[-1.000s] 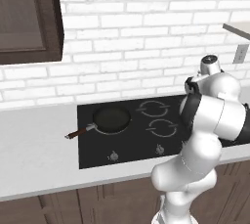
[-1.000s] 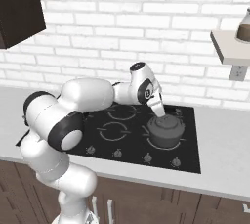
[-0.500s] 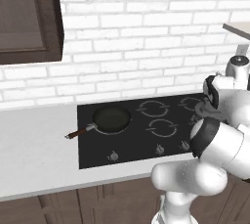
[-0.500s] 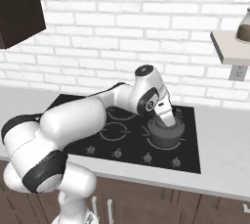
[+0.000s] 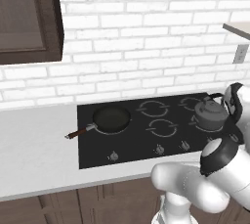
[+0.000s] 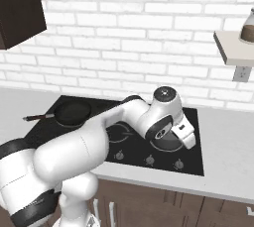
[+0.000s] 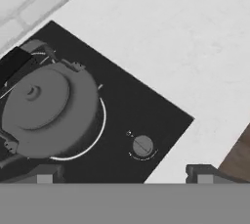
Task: Pick the kettle from the counter and place it on a stove burner. Then turn the burner on.
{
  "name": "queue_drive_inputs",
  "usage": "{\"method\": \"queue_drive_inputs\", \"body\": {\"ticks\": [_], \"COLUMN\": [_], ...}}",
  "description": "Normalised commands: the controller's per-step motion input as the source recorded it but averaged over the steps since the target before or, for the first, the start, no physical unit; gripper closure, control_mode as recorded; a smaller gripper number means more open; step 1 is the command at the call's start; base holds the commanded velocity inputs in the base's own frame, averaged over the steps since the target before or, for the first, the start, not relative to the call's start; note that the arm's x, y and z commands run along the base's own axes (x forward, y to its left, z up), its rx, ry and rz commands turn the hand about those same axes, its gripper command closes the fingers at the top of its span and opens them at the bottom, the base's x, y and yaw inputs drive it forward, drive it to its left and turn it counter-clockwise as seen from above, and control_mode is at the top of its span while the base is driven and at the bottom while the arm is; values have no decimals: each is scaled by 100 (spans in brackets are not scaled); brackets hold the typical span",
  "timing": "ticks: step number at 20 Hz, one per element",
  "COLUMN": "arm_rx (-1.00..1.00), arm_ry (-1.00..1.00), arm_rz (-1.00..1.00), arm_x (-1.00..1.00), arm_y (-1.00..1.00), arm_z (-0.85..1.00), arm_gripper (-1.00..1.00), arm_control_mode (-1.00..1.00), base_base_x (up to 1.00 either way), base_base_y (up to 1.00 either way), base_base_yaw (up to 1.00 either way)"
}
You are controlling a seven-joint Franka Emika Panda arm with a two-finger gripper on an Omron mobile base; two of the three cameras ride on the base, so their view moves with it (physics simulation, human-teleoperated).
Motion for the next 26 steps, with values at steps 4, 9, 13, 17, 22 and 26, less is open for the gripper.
{"method": "queue_drive_inputs", "body": {"ticks": [4,9,13,17,22,26], "arm_rx": [0,-2,-3,-4,0,0], "arm_ry": [20,10,19,29,16,4], "arm_rz": [49,28,0,0,0,3], "arm_x": [-6,-2,1,1,1,2], "arm_y": [0,1,0,0,0,-1], "arm_z": [-35,-27,-49,-32,-32,-33], "arm_gripper": [-100,-100,-100,-100,-100,-100], "arm_control_mode": [-100,-100,-100,-100,-100,-100], "base_base_x": [0,0,0,0,0,0], "base_base_y": [0,0,0,0,0,0], "base_base_yaw": [0,0,0,0,0,0]}}
